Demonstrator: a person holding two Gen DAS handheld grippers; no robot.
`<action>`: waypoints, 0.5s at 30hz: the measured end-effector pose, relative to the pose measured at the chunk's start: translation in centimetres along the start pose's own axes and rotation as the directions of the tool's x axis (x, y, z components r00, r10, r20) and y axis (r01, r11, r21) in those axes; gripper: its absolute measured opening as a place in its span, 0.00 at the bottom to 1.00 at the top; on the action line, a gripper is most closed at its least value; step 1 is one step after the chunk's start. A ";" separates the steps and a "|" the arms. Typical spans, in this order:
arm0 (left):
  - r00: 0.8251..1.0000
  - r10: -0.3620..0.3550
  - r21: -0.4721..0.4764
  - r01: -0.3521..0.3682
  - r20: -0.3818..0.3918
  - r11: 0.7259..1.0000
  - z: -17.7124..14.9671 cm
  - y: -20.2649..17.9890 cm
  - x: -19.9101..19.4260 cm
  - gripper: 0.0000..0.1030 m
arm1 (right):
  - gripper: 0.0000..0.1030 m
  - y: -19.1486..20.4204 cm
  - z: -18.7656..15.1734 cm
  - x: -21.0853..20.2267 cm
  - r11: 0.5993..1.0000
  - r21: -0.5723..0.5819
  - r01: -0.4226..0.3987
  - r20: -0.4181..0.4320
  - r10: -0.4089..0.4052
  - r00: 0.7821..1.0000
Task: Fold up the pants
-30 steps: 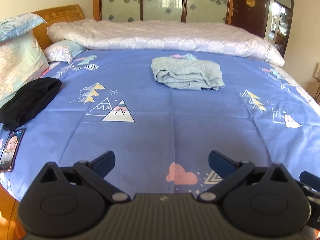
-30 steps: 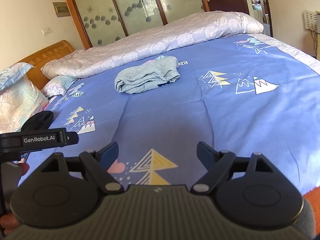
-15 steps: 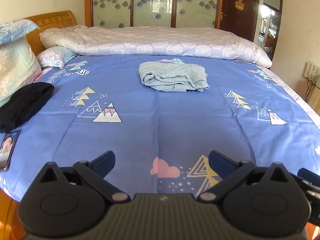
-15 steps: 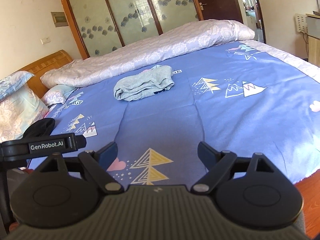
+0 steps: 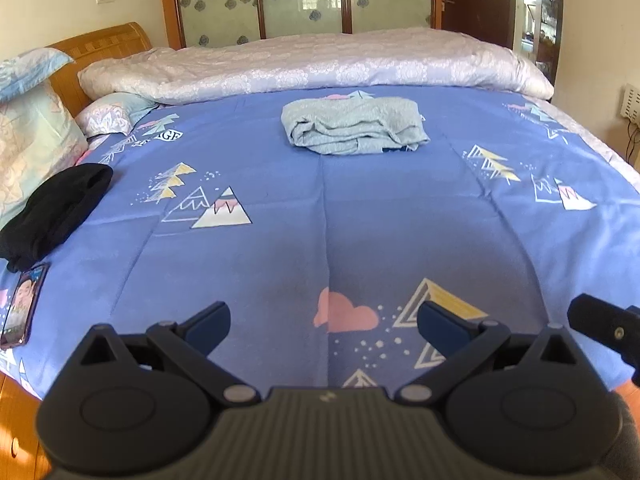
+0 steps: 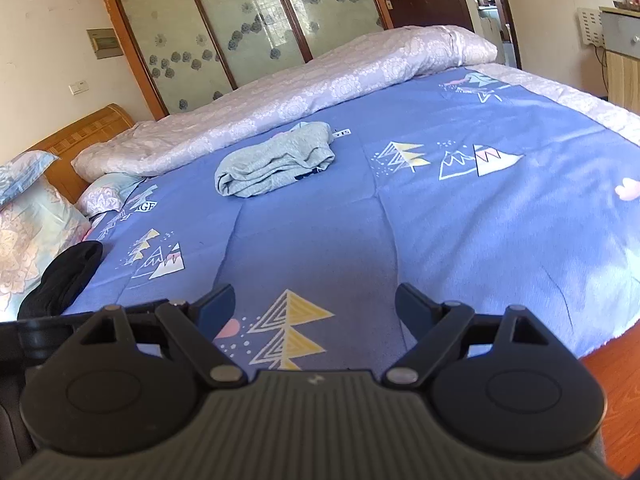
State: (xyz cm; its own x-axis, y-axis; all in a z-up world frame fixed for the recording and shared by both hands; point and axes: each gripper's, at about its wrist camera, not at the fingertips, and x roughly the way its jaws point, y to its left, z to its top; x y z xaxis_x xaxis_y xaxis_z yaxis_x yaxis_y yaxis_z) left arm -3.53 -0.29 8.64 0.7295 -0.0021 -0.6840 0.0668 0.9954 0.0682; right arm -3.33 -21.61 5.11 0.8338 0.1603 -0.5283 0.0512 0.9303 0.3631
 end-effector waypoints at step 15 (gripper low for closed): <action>0.995 0.026 0.009 -0.025 -0.095 1.000 -1.5 0.1 3.1 1.00 | 0.86 -0.5 -0.7 1.7 1.000 0.000 0.000 -0.060 0.000 0.998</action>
State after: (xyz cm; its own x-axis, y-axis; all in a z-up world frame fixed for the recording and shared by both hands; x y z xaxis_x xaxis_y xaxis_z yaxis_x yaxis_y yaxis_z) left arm -2.30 -0.04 5.42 0.6634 0.0330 -0.7476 0.0547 0.9942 0.0924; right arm -2.31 -21.59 3.44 0.7995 0.1797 -0.5731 0.0514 0.9302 0.3634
